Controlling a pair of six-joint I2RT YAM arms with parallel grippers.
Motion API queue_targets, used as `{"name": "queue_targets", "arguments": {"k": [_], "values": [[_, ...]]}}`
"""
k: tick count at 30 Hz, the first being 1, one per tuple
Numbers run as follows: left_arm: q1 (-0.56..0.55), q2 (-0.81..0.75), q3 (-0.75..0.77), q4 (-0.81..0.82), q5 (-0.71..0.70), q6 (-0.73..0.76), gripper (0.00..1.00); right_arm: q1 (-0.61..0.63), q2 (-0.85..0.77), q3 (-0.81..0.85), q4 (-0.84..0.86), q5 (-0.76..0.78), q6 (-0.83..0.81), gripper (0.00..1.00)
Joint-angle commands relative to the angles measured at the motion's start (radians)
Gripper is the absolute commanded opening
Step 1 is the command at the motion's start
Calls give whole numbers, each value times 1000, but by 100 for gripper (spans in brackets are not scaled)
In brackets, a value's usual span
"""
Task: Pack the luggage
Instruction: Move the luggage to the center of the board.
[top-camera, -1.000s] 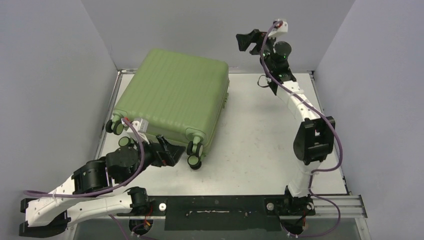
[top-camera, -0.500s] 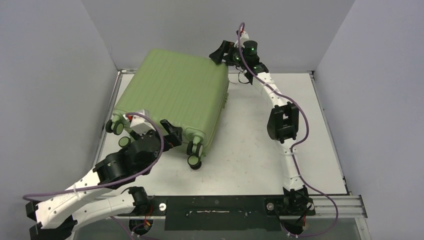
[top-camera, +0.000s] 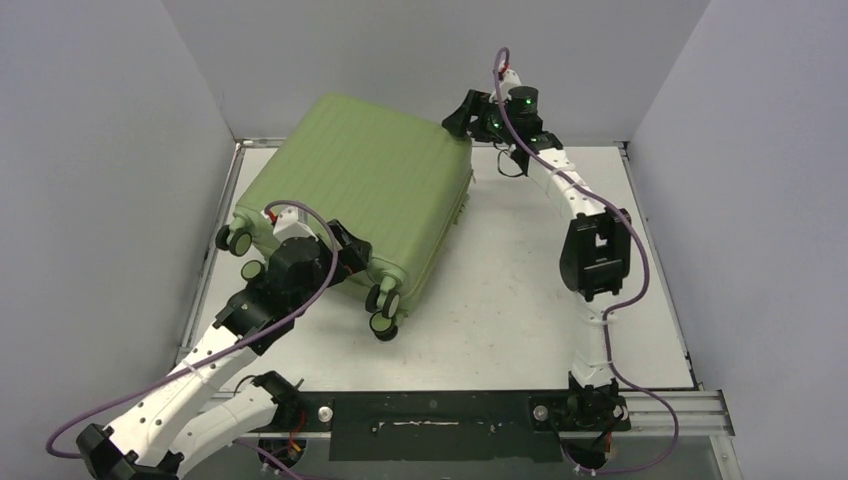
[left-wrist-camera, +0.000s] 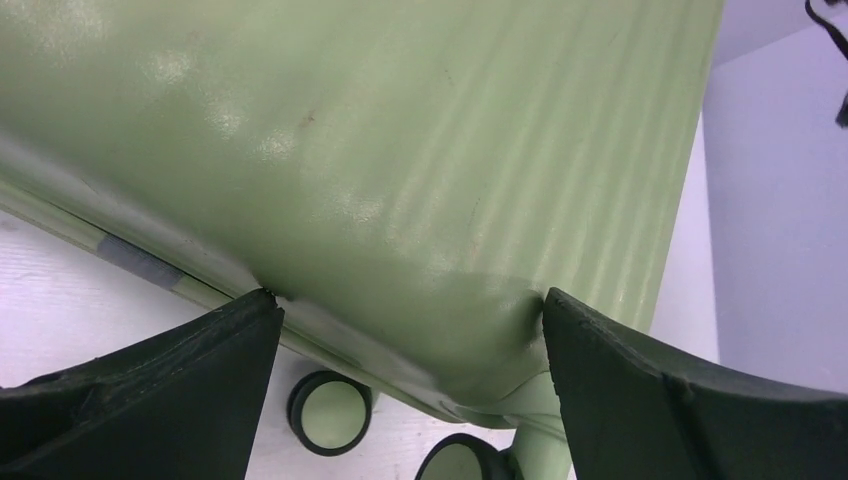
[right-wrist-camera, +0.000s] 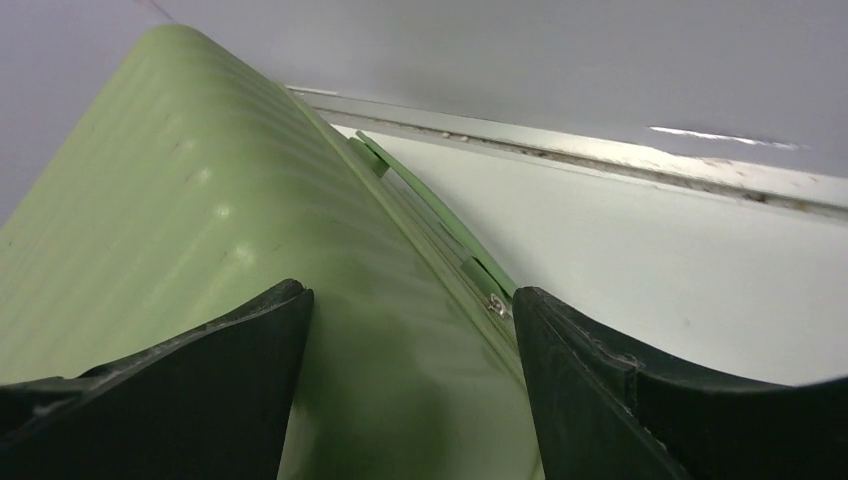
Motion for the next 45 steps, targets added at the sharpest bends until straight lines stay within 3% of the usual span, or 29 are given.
{"name": "queue_targets", "arguments": {"k": [1, 9, 14, 20, 26, 31, 34, 38, 42, 45], "values": [[135, 88, -46, 235, 254, 64, 97, -17, -135, -300, -265, 2, -105, 71], [246, 244, -33, 348, 435, 128, 97, -43, -500, -842, -136, 78, -40, 68], [267, 328, -11, 390, 445, 164, 97, -62, -767, -1189, -61, 92, 40, 65], [279, 428, 54, 450, 494, 186, 97, -32, -1106, -1473, -74, 96, 168, 61], [288, 537, 139, 476, 492, 225, 97, 210, -1475, -1697, -125, 230, 432, 61], [292, 653, 242, 477, 506, 252, 97, 424, -1677, -1778, -186, 390, 606, 61], [295, 723, 304, 507, 513, 260, 97, 556, -1677, -1774, -162, 461, 652, 63], [297, 782, 393, 519, 502, 279, 97, 686, -1533, -1732, -45, 496, 622, 69], [301, 772, 491, 427, 414, 338, 97, 725, -1358, -1638, 42, 498, 516, 77], [310, 704, 522, 344, 281, 387, 97, 728, -1333, -1570, 27, 560, 435, 80]]}}
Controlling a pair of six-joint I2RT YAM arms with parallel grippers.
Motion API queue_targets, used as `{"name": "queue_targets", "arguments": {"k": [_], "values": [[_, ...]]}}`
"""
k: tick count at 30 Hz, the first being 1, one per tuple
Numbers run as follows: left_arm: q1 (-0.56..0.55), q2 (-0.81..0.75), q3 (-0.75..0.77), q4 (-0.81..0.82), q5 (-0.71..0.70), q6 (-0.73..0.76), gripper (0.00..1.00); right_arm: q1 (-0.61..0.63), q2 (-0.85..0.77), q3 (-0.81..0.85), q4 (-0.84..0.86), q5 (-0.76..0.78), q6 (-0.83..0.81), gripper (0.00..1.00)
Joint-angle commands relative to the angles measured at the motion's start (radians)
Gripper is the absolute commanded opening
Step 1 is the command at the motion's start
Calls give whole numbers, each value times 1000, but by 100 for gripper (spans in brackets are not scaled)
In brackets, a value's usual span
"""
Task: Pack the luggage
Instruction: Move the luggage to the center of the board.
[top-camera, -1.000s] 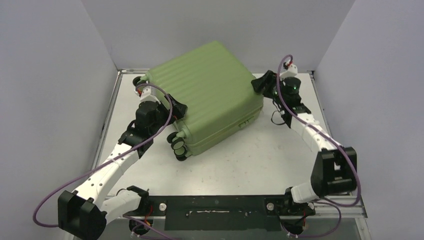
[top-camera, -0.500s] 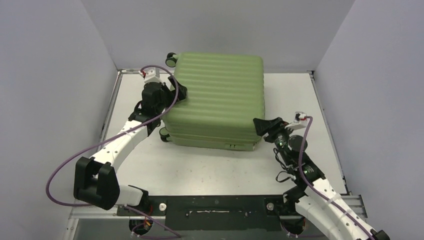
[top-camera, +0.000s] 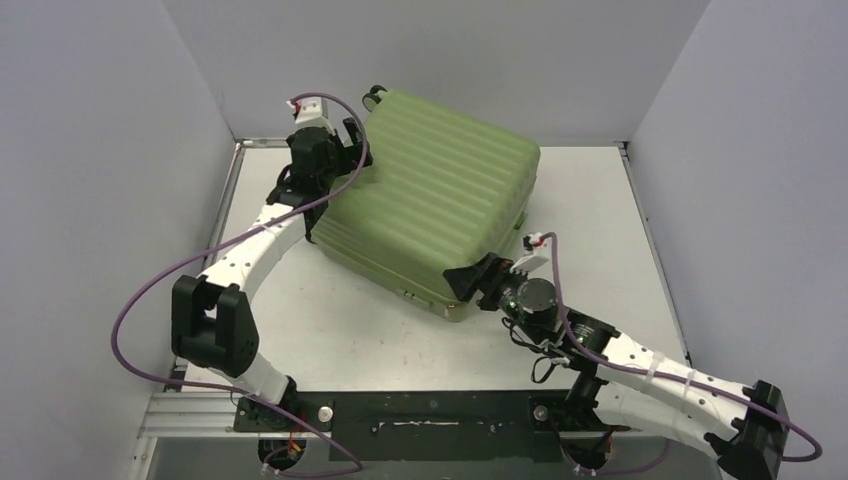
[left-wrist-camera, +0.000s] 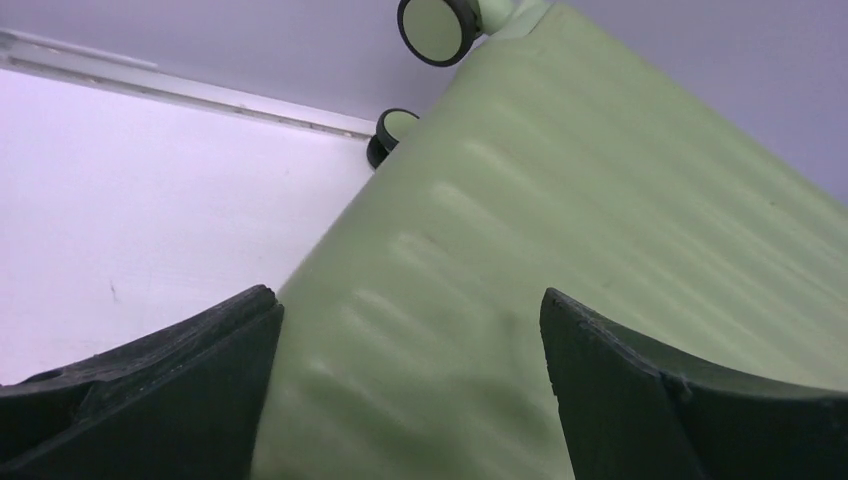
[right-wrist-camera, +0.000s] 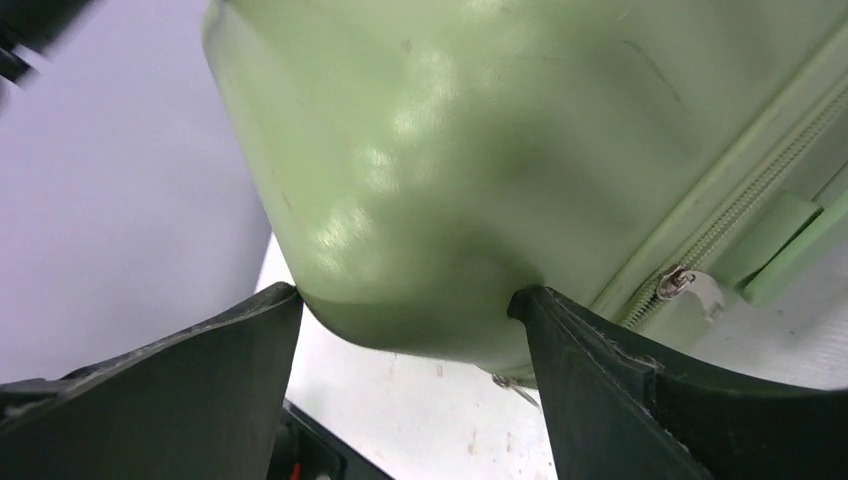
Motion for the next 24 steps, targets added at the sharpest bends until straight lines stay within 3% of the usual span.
{"name": "queue_targets", "arguments": {"k": [1, 5, 8, 10, 14, 17, 20, 24], "values": [[-74, -109, 54, -233, -12, -18, 97, 58, 136, 28, -130, -208, -97, 82], [-67, -294, -39, -289, -180, -5, 97, 59, 23, 86, -211, -79, -228, 89], [-67, -496, -172, -298, -202, -27, 97, 56, -87, 106, -272, 22, -337, 92], [-66, -619, -273, -289, -122, -50, 97, 55, -157, 97, -287, 49, -419, 93], [-70, -849, -510, -165, 180, -85, 97, 49, -268, 29, -279, 40, -501, 92], [-96, -930, -653, -130, 322, -142, 97, 50, -302, -33, -250, 29, -509, 88], [-244, -954, -716, -158, 266, -145, 97, 48, -307, -94, -191, 43, -502, 83], [-606, -922, -752, -135, -31, -126, 96, 43, -270, -158, -83, 26, -511, 76]]}}
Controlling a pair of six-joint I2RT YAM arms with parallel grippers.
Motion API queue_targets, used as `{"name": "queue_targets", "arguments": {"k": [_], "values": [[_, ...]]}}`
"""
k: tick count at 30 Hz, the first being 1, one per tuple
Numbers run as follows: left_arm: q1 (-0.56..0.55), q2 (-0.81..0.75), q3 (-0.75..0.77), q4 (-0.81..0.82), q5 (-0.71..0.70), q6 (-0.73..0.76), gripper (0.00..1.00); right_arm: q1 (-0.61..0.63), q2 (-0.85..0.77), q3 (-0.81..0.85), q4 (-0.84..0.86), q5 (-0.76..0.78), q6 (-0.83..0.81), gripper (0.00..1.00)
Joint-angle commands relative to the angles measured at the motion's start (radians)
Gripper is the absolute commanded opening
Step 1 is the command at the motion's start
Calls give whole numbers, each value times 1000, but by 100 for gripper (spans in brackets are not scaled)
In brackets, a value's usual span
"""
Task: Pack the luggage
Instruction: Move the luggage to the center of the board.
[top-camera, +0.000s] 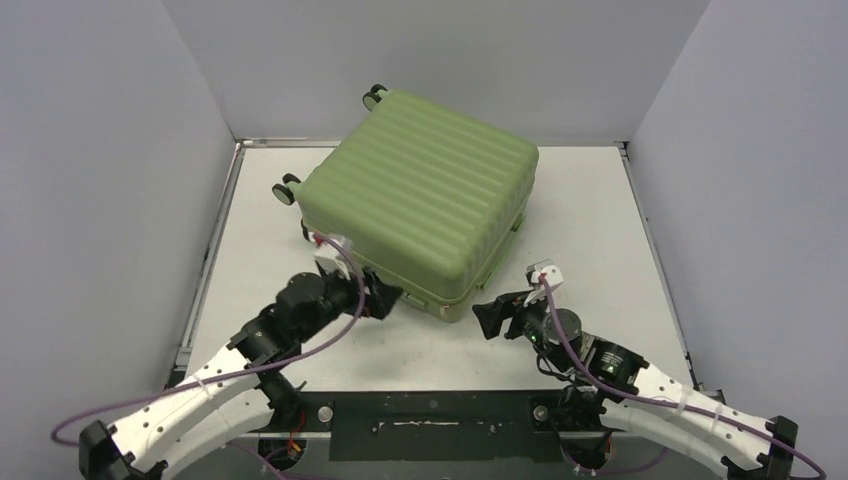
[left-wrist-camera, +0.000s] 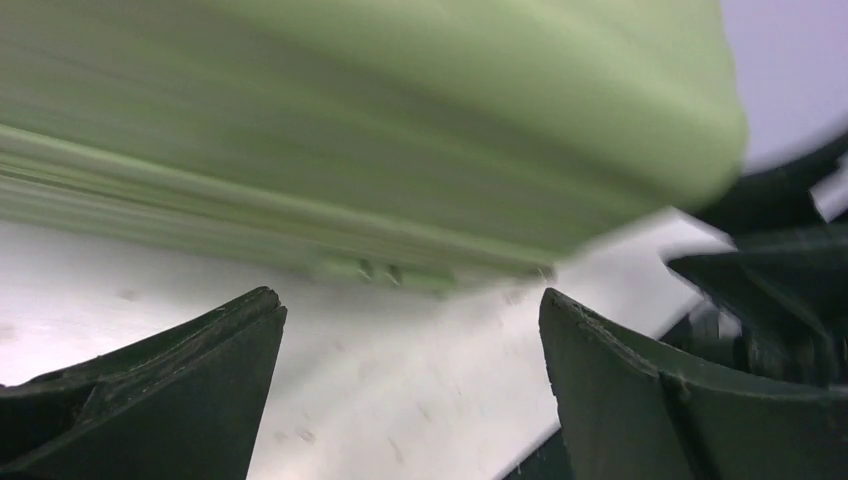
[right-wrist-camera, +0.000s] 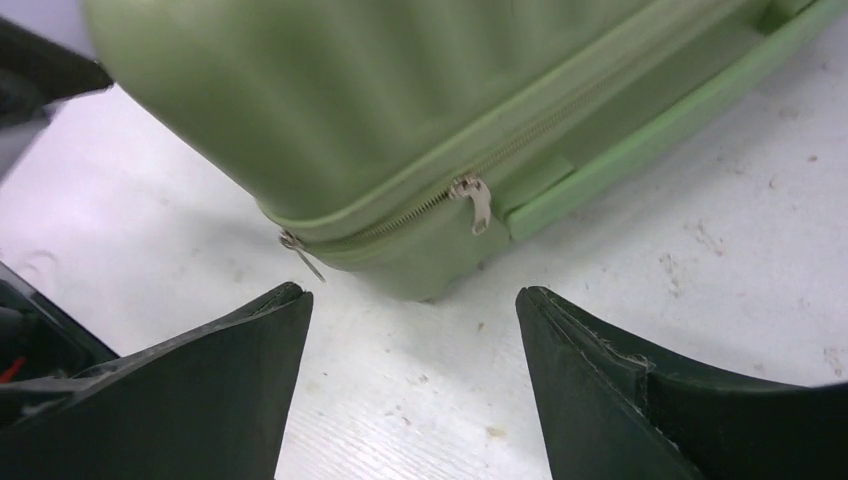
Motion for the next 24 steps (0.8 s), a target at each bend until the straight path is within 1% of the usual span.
{"name": "queue_targets", "arguments": {"k": [1, 3, 4, 6, 10, 12, 15, 17, 22, 24], "values": [[-366, 53, 1, 63, -269, 27, 96, -16, 47, -52, 162, 4, -38, 75], [-518, 130, 22, 93, -401, 66, 96, -26, 77, -79, 222, -22, -53, 71], [-567, 166, 32, 112, -448, 79, 96, -33, 88, -95, 262, -35, -65, 69], [-603, 218, 44, 159, -489, 79, 96, -66, 109, -130, 341, -63, -91, 66], [-603, 248, 54, 203, -495, 72, 95, -172, 156, -183, 491, -136, -100, 60], [-601, 242, 70, 181, -528, 75, 95, -224, 184, -203, 561, -168, -99, 58], [-584, 219, 102, 138, -554, 94, 96, -257, 238, -214, 642, -211, -152, 56], [-561, 199, 118, 89, -542, 107, 96, -261, 277, -208, 671, -231, -187, 55], [-458, 153, 112, 55, -472, 109, 96, -263, 348, -184, 681, -254, -251, 52], [-420, 135, 101, 50, -447, 102, 96, -270, 371, -176, 680, -243, -262, 49]]}}
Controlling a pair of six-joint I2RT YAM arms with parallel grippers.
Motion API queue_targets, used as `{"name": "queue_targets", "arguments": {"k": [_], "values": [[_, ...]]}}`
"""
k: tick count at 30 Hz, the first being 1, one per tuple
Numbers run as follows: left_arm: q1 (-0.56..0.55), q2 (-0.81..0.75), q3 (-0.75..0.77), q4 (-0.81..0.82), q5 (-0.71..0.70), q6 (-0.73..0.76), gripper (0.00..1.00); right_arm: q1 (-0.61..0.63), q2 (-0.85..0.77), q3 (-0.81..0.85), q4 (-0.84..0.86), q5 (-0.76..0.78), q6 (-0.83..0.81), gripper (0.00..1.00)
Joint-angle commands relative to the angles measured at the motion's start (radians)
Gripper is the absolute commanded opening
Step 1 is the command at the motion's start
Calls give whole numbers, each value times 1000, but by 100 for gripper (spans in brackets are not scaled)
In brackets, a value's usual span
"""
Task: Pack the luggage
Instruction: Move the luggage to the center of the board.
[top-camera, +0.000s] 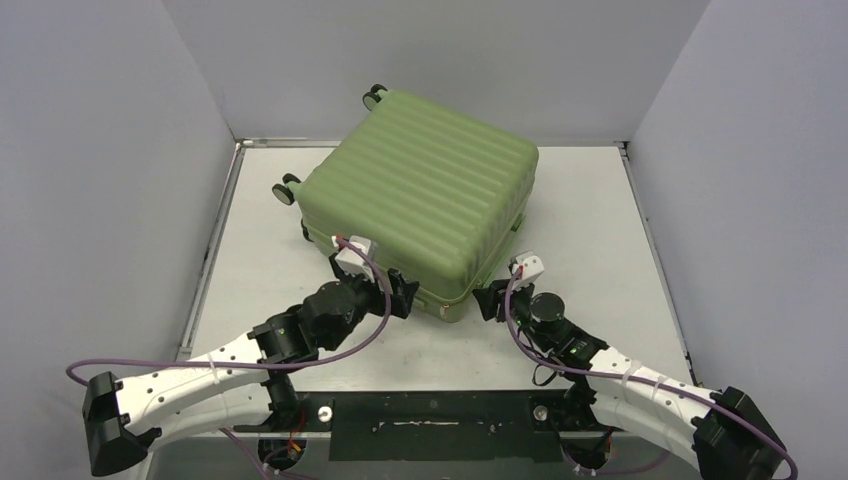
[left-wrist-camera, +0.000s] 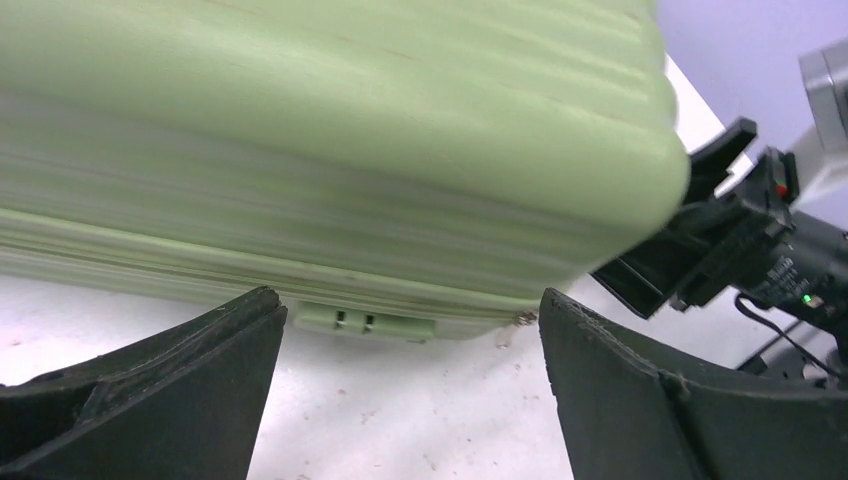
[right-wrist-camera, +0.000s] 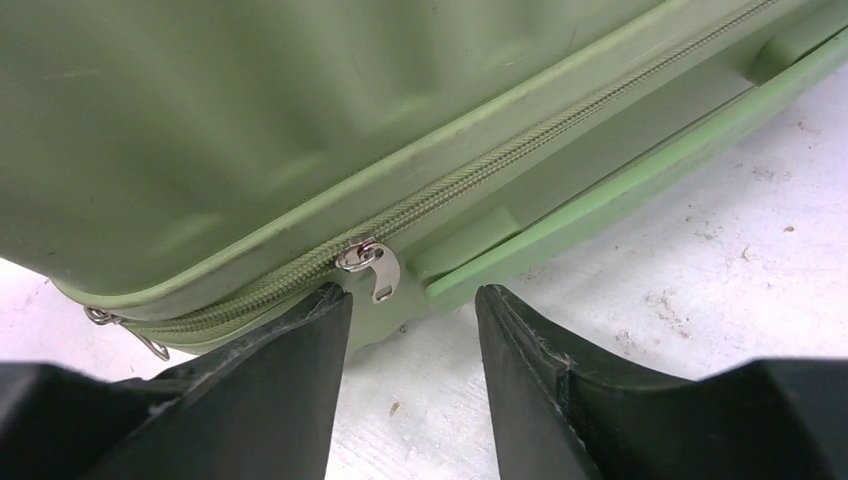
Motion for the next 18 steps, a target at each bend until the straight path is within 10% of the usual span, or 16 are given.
{"name": "queue_targets", "arguments": {"k": [1, 18], "values": [[77, -42, 18, -24, 57, 8, 96, -18, 44, 38, 97, -25, -62, 48], [125, -86, -38, -39, 98, 15, 96, -21, 153, -13, 384, 7, -163, 10]]}}
